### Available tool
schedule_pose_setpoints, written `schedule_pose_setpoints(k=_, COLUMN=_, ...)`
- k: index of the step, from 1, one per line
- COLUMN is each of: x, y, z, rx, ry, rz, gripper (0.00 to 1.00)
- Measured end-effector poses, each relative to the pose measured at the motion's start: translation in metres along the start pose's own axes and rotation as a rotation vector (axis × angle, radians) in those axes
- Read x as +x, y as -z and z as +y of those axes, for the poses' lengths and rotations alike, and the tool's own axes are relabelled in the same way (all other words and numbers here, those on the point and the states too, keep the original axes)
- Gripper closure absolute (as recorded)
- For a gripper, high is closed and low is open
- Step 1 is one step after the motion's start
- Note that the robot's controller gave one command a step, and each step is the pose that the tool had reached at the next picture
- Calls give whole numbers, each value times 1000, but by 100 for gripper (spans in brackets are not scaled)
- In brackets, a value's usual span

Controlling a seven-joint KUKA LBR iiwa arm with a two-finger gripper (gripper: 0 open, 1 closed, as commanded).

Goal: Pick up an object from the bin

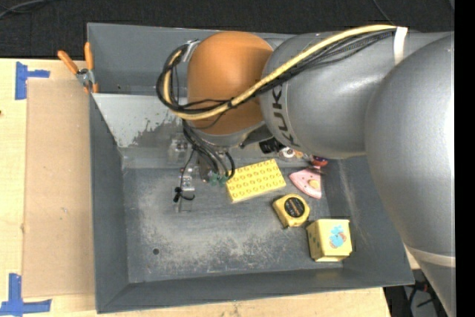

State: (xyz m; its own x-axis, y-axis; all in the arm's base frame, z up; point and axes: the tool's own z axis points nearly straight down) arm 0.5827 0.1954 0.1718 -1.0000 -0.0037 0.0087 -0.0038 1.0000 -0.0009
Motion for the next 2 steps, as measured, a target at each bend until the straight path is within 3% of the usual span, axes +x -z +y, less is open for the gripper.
schedule_pose_setpoints(k=1, x=-2, y=5, z=-1, rx=-1, ry=-4, rz=-8, gripper=0)
schedule_pose_setpoints(k=2, x=-19, y=-24, z=-91, rx=-1, ry=93, rz=-3, gripper=0)
